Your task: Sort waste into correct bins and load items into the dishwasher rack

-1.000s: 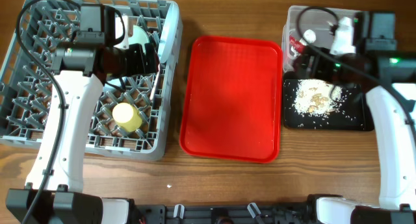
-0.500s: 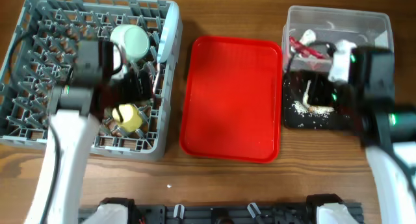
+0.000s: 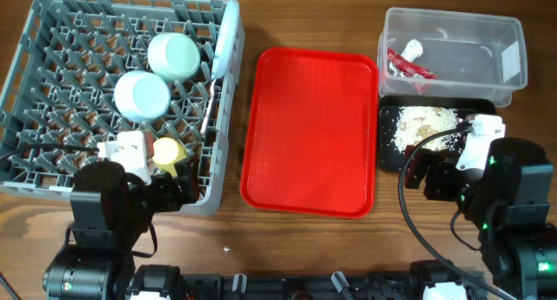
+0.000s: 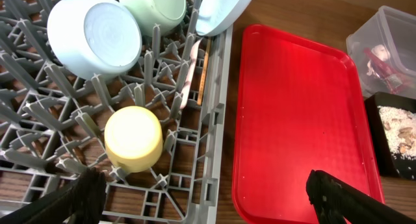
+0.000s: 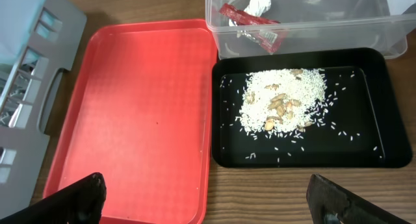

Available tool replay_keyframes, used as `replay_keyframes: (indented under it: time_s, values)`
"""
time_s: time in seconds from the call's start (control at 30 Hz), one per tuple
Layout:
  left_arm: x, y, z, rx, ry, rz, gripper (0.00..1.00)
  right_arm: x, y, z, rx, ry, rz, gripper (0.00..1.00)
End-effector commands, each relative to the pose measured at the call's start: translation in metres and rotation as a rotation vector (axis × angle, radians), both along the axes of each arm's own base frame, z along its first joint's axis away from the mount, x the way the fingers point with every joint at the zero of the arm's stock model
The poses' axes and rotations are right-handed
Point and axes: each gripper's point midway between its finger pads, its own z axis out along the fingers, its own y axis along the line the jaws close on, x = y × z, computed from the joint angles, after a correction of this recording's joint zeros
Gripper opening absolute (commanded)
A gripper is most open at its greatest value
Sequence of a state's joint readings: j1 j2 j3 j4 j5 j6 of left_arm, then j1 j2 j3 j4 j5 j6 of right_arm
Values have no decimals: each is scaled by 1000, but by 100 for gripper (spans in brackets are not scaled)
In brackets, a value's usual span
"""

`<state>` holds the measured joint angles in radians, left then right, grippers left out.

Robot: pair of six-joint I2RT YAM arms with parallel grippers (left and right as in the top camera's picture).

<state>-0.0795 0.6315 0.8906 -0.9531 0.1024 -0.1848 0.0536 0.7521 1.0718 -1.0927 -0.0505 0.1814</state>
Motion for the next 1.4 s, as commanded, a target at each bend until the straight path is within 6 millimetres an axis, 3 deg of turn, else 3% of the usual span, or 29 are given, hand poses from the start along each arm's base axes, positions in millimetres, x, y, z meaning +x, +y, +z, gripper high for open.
replay_keyframes:
  time_s: [0.0, 0.2, 0.3, 0.37, 0.67, 0.87, 1.1, 1.2, 1.37]
  values:
    - [-1, -2, -3, 8, 4, -24, 100, 3, -3, -7, -12, 25, -12, 100]
    - [-1, -2, -3, 8, 4, -24, 100, -2, -3, 0, -10, -8, -13, 100]
    - [-1, -2, -3, 8, 4, -24, 100, -14, -7, 8, -45, -77, -3, 100]
    - [-1, -2, -3, 8, 4, -24, 100, -16, -7, 15, -38, -196, -6, 100]
    - [-1, -2, -3, 8, 4, -24, 100, 4, 0, 4, 16, -712, 7, 100]
    - [-1, -2, -3, 8, 4, -24, 100, 11, 3, 6, 32, -952, 14, 100]
    - [-1, -2, -3, 8, 4, -24, 100, 26, 2, -39, -38, -947, 22, 100]
    - [-1, -2, -3, 8, 4, -24, 100, 29, 10, -76, -122, -814, 111, 100]
    - [-1, -2, -3, 8, 4, -24, 100, 29, 9, -81, -126, -795, 110, 100]
